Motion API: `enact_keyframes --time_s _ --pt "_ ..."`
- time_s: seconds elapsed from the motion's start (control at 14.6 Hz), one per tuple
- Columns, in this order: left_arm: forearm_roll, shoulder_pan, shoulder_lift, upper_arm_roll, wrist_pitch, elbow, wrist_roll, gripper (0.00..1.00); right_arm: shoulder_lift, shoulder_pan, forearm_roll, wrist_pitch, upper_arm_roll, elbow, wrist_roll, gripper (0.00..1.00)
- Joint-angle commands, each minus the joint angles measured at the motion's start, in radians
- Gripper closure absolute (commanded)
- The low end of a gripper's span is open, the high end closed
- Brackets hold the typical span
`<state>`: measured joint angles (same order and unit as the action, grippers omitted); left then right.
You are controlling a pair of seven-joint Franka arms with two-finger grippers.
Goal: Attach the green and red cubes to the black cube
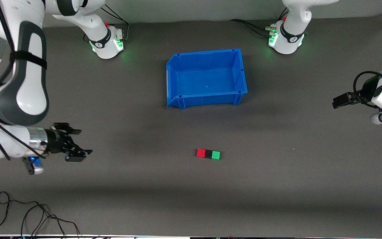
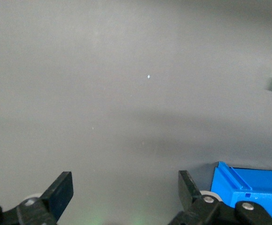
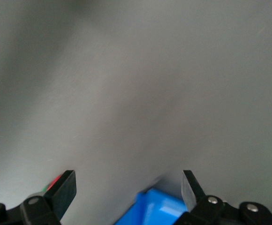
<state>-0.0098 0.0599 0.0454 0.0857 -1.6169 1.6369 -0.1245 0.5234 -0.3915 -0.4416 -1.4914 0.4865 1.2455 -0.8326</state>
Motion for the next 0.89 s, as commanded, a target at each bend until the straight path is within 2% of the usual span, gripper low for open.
enact_keyframes --time_s 0.0,0.21,0.41,0.55,0.82 --pt "0.001 0.006 -0.024 0.003 -0.008 -0.044 0.130 0.00 -0.156 0.017 0.139 -0.013 -0.016 0.132 0.149 0.00" --pt "0.024 0.006 -0.019 0.003 0.012 -0.077 0.155 0.00 -0.255 0.104 0.249 -0.016 -0.075 0.179 0.335 0.00" --pt "0.053 0.006 0.005 0.002 0.099 -0.166 0.218 0.00 -0.376 0.251 0.395 -0.032 -0.257 0.259 0.430 0.00" --pt "0.050 0.009 0.010 0.000 0.107 -0.184 0.261 0.00 -0.436 0.351 0.412 -0.061 -0.347 0.302 0.534 0.00" --pt "0.034 0.018 0.025 -0.001 0.114 -0.221 0.250 0.00 -0.482 0.500 0.437 -0.084 -0.466 0.316 0.734 0.00"
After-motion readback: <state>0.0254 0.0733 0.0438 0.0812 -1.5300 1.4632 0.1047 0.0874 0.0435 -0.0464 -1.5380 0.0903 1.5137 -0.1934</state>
